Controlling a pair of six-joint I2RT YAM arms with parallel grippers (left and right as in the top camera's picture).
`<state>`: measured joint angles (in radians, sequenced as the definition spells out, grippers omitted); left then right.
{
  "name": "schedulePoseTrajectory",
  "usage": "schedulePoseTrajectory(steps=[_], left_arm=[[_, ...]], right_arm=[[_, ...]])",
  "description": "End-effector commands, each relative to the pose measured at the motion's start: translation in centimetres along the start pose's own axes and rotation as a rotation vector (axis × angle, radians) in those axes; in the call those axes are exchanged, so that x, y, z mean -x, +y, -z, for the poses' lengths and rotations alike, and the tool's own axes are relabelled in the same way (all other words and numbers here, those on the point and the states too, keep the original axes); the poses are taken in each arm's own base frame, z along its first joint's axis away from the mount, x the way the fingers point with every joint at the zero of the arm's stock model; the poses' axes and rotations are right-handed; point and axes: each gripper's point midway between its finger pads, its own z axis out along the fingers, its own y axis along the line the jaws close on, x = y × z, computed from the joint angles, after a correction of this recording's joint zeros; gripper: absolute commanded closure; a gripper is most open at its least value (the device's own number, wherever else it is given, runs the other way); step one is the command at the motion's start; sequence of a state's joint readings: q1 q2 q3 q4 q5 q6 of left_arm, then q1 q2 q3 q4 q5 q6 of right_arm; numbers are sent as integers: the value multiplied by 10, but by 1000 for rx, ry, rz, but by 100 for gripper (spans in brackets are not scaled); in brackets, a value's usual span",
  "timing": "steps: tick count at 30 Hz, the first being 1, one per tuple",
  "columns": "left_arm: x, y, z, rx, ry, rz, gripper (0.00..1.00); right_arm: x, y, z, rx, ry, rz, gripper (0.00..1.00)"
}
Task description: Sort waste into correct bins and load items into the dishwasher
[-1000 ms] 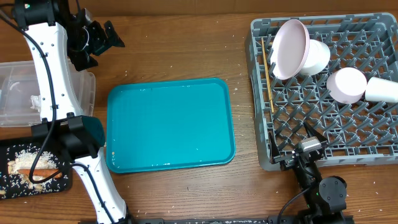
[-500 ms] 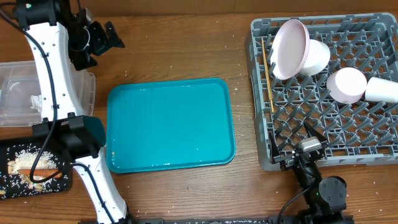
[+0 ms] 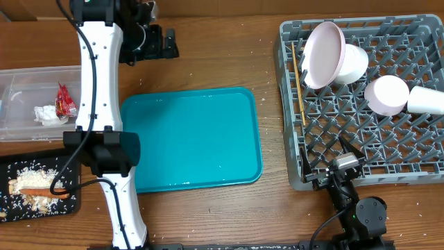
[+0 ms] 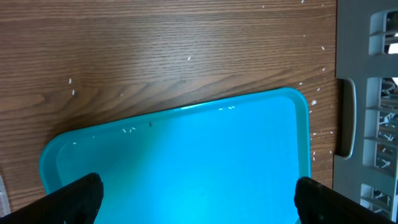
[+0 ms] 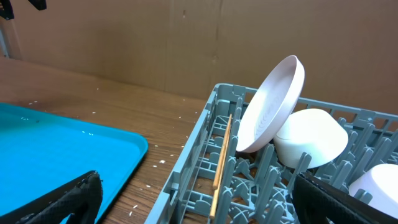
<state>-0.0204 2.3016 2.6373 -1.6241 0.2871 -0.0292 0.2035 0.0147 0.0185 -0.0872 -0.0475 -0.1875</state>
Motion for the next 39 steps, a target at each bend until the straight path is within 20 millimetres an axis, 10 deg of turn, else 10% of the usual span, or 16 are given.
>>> schedulePoseTrajectory(steps=[1,17,39], left_arm=[[2,-4,43,9,-94,-35,0],[-10,-43,142,12,-361,-218,0],[-129,-48,79,-11,-520,-341,0]], right_arm=[[-1,-1,0,-7,-6,-5,0],[-1,-1,0,-7,-6,-5,0],[-1,-1,0,-7,-6,-5,0]])
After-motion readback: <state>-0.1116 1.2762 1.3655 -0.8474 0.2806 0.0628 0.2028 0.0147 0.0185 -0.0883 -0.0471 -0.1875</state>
